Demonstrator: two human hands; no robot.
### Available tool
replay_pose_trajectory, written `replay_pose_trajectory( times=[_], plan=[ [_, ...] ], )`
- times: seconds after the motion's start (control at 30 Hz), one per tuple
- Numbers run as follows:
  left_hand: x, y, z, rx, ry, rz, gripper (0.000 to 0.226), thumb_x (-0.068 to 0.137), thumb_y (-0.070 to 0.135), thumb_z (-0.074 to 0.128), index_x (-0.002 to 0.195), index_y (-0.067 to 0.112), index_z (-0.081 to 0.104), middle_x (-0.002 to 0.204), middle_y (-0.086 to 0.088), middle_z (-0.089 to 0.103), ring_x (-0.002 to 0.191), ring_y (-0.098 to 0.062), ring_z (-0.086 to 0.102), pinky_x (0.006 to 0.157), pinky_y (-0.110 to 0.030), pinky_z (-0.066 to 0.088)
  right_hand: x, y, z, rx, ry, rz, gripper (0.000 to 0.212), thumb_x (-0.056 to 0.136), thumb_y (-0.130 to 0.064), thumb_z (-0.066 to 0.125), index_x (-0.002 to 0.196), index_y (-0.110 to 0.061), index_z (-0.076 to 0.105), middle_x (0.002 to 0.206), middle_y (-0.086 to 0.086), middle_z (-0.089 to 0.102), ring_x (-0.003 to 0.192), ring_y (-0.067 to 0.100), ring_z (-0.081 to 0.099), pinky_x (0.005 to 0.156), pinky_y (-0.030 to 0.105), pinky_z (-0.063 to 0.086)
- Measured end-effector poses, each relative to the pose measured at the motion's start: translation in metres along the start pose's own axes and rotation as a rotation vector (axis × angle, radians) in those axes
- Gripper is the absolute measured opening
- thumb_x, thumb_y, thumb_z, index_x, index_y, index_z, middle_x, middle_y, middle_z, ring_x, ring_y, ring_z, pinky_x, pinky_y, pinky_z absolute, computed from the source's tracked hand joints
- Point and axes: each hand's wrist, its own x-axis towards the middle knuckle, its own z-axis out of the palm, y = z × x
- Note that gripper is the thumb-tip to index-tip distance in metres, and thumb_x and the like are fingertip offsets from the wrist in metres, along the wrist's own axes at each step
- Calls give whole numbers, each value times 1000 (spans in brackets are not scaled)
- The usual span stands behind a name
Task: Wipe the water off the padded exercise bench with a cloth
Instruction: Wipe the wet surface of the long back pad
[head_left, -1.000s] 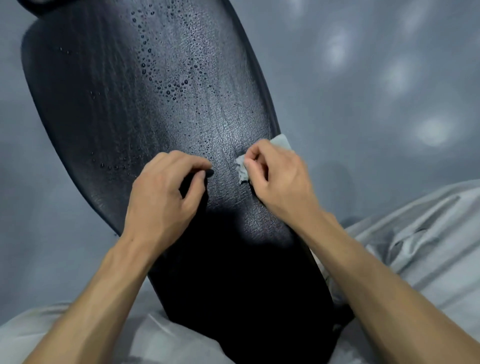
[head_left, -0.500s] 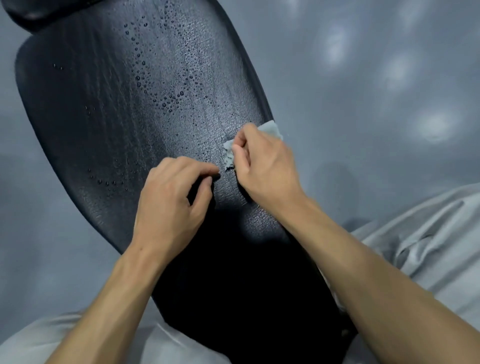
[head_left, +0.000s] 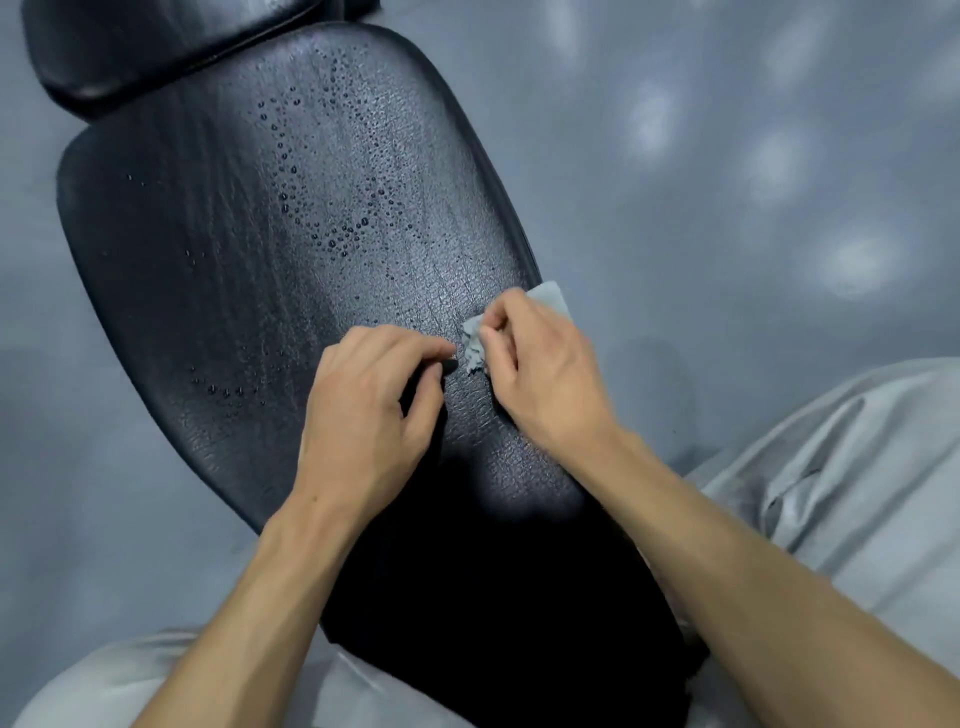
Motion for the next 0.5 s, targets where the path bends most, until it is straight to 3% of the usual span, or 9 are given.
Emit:
replay_pose_trajectory(
  times=[0.1, 0.17, 0.27, 0.4, 0.5],
  plan=[
    [-2, 1, 0, -6, 8, 11, 15, 95, 21, 63, 105, 21, 73, 101, 8, 69, 96, -22, 59, 85, -40, 45, -26, 0, -7, 38, 11, -22, 11, 94, -10, 62, 89, -18, 55, 79, -24, 56, 79, 10, 54, 68, 28, 38],
    [-4, 0, 0, -5, 11, 11, 15, 95, 21, 62, 106, 22, 72, 100, 9, 68, 97, -21, 59, 86, -40, 45, -65, 4, -13, 14, -34, -4, 12, 93, -11, 63, 88, -18, 54, 73, -21, 43, 76, 11, 51, 68, 30, 39],
    [-6, 0, -1, -2, 18, 1, 15, 95, 21, 62, 105, 23, 72, 100, 9, 69, 97, -20, 59, 86, -39, 45, -93, 10, -16, -18, -107, -2, 7, 93, -19, 59, 89, -19, 53, 77, -14, 49, 75, 16, 53, 71, 36, 43],
    [-8, 4, 1, 10, 7, 8, 17, 94, 23, 61, 106, 22, 72, 101, 7, 70, 97, -22, 60, 86, -42, 47, -38, 6, -7, -13, -90, -20, 6, 96, -18, 59, 94, -18, 54, 86, -2, 65, 82, 27, 60, 72, 43, 47],
    [-9, 9, -1, 8, 3, -3, 18, 94, 24, 60, 107, 23, 73, 101, 6, 70, 97, -23, 60, 87, -43, 46, -10, 1, -8, 11, -49, 21, 11, 96, -21, 61, 99, -16, 52, 77, -4, 59, 76, 30, 59, 70, 42, 48]
  ],
)
